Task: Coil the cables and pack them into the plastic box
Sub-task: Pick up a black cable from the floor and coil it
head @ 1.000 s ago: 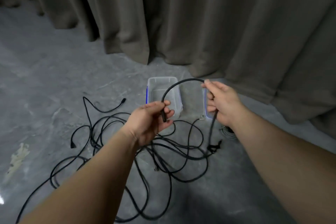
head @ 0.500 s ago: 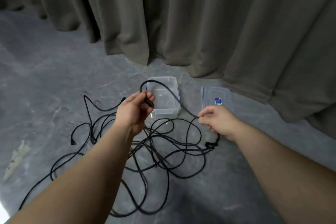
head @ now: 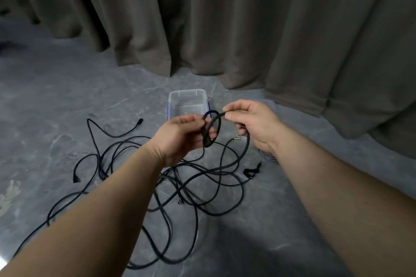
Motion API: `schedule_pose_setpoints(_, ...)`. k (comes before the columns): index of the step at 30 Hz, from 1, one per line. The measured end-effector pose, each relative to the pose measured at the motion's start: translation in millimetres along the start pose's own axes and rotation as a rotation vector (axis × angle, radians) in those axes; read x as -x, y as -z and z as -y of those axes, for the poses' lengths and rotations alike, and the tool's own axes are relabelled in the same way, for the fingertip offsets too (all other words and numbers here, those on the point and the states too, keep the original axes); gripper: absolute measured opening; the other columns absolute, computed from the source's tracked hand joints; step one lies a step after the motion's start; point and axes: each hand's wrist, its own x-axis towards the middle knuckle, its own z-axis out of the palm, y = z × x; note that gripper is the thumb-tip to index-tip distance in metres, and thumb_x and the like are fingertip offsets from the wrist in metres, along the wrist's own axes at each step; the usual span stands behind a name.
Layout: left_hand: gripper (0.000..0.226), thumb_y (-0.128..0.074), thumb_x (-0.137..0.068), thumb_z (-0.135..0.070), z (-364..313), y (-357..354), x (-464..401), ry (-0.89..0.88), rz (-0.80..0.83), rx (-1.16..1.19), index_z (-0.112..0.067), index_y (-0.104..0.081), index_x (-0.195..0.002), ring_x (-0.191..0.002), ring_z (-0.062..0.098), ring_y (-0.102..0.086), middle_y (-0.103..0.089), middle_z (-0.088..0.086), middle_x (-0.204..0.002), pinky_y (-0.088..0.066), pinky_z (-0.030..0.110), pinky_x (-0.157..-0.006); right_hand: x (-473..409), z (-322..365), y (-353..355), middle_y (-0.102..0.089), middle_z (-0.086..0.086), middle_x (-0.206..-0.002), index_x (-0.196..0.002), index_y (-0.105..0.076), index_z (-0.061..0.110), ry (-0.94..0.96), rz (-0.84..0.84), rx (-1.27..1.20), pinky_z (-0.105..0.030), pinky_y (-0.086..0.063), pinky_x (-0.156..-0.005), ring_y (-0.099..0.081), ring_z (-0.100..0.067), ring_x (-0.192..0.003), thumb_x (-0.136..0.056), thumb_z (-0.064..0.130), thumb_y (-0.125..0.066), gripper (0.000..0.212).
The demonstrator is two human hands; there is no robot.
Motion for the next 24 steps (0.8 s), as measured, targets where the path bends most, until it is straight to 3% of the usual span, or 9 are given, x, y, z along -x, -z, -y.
schedule_pose_setpoints(5,0.027,-0.039,-0.100,-0.010,-1,-10,-4,0.033,0.041,0.022,-0.004,-0.065,-0.103,-0.075,0.017,-0.071,-0.070,0.006,-0.078,-0.057,0.028,-0.074,-3,-4,-4,-0.054,0.009,-0.060,-0.074,-0.060,0.019,0.103,-0.161,0.021,-0.019,-0.035,-0.049,-0.044,0.002,-0.046,-0.081,0.007,-0.072,0.019)
schedule_pose_setpoints(8,0.030,-0.039,-0.101,-0.018,-4,-11,-4,0.022,0.042,0.061,-0.004,-0.065,-0.102,-0.072,0.017,-0.069,-0.067,0.005,-0.075,-0.058,0.028,-0.070,-4,-4,-6,-0.056,0.010,-0.062,-0.074,-0.061,0.019,0.132,-0.183,0.008,-0.016,-0.037,-0.053,-0.047,0.005,-0.045,-0.080,0.010,-0.074,0.017)
schedule_pose_setpoints(11,0.023,-0.041,-0.100,-0.015,-5,-15,-4,-0.028,0.052,0.086,-0.003,-0.061,-0.098,-0.067,0.015,-0.064,-0.058,0.003,-0.068,-0.056,0.027,-0.067,-5,-5,-8,-0.058,0.010,-0.064,-0.076,-0.061,0.019,0.109,-0.213,0.013,-0.015,-0.039,-0.054,-0.048,0.003,-0.049,-0.081,0.015,-0.074,0.014)
schedule_pose_setpoints(14,0.024,-0.040,-0.100,-0.014,-10,-16,-5,-0.055,0.009,0.202,-0.004,-0.061,-0.096,-0.062,0.012,-0.057,-0.051,0.000,-0.063,-0.052,0.028,-0.068,-5,-5,-10,-0.062,0.003,-0.069,-0.078,-0.062,0.017,0.036,-0.188,-0.142,-0.022,-0.040,-0.053,-0.047,-0.009,-0.054,-0.090,0.010,-0.063,0.014)
schedule_pose_setpoints(17,0.027,-0.038,-0.100,-0.015,-15,-10,-7,-0.036,-0.023,0.348,-0.005,-0.063,-0.098,-0.059,0.009,-0.054,-0.047,-0.003,-0.060,-0.052,0.027,-0.069,-1,-2,-12,-0.065,0.000,-0.075,-0.082,-0.062,0.016,-0.020,-0.150,-0.272,-0.025,-0.043,-0.058,-0.050,-0.010,-0.056,-0.093,0.006,-0.057,0.015)
schedule_pose_setpoints(20,0.032,-0.034,-0.098,-0.019,-16,-5,-7,0.004,-0.034,0.419,-0.004,-0.062,-0.100,-0.053,0.008,-0.047,-0.041,-0.004,-0.059,-0.046,0.027,-0.069,-1,-1,-17,-0.066,0.001,-0.074,-0.086,-0.065,0.017,-0.014,-0.141,-0.268,-0.022,-0.044,-0.055,-0.049,-0.010,-0.053,-0.092,0.010,-0.060,0.011)
schedule_pose_setpoints(24,0.040,-0.035,-0.102,-0.033,-17,-7,-5,0.012,-0.015,0.302,-0.006,-0.063,-0.096,-0.049,0.007,-0.038,-0.034,-0.006,-0.055,-0.035,0.024,-0.063,-4,0,-21,-0.068,-0.001,-0.079,-0.092,-0.067,0.021,0.023,-0.138,-0.149,-0.021,-0.042,-0.055,-0.045,-0.009,-0.052,-0.092,0.013,-0.061,0.010)
